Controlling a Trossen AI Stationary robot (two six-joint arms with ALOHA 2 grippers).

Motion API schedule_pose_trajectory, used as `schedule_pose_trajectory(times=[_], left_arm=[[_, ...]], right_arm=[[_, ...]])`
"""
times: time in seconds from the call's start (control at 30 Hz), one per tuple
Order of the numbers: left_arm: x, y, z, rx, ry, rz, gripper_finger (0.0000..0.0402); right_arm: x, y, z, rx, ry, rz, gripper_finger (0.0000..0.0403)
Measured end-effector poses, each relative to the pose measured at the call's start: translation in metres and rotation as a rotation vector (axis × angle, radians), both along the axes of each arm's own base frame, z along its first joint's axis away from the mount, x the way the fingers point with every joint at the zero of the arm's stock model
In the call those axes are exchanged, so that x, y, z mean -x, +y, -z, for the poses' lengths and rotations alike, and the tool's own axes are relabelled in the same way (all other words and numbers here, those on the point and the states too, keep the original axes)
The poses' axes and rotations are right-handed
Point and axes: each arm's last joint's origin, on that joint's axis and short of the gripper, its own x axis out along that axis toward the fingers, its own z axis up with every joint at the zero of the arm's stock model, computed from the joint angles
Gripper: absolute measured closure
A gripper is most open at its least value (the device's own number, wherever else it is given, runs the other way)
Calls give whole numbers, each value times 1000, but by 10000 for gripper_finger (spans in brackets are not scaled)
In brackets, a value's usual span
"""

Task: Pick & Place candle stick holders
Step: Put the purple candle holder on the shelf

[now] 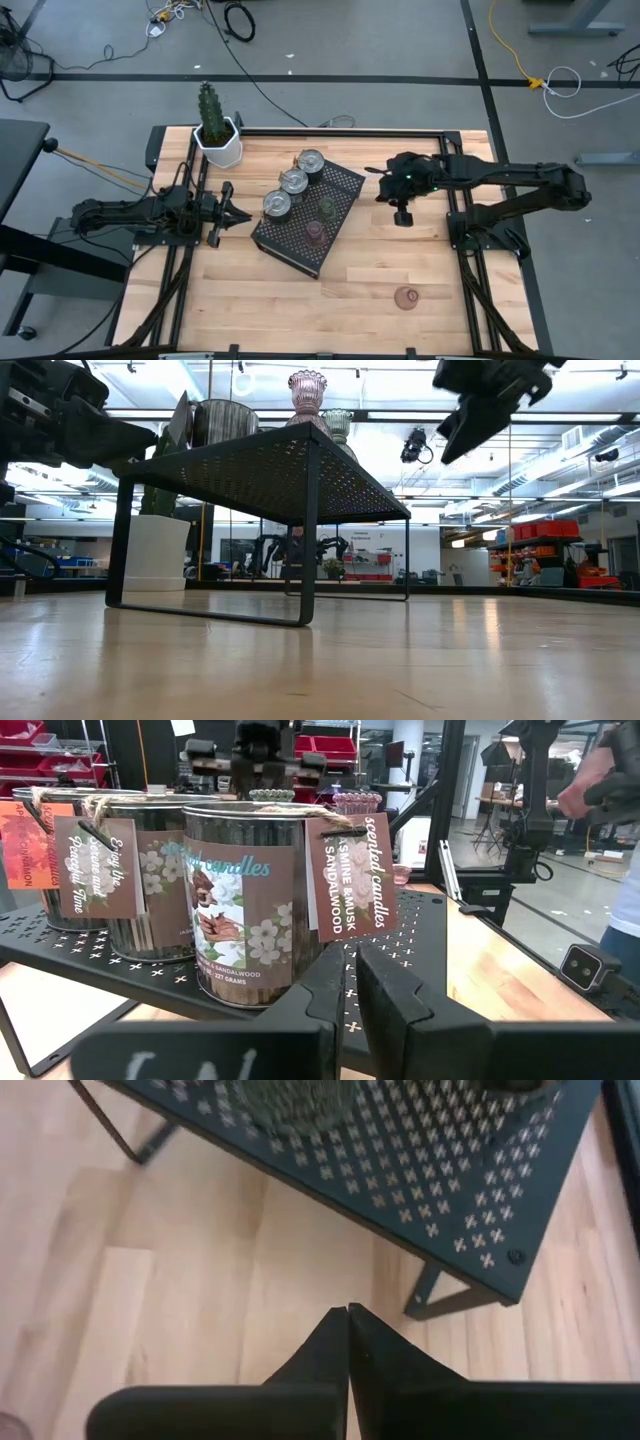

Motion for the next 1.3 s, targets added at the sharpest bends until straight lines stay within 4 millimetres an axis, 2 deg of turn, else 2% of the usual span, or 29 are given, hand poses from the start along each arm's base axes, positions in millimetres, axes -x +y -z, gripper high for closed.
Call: schedule_pose_trajectory(times=[0.2, 0.53, 0.67, 0.87, 1.3], left_arm=[[0, 0, 0, 0, 0, 0, 367], [0, 0, 0, 0, 0, 0, 367], [0, 0, 0, 0, 0, 0, 367], [0, 0, 0, 0, 0, 0, 367], [0, 0, 0, 0, 0, 0, 367]], right_arm=[[9, 15, -11, -13, -53, -47, 396], [9, 46, -10, -28, -39, -174, 396], [11, 60, -10, -29, -33, -236, 381], [14, 77, -9, -12, -30, -255, 323], [23, 101, -8, -91, 12, -230, 161]])
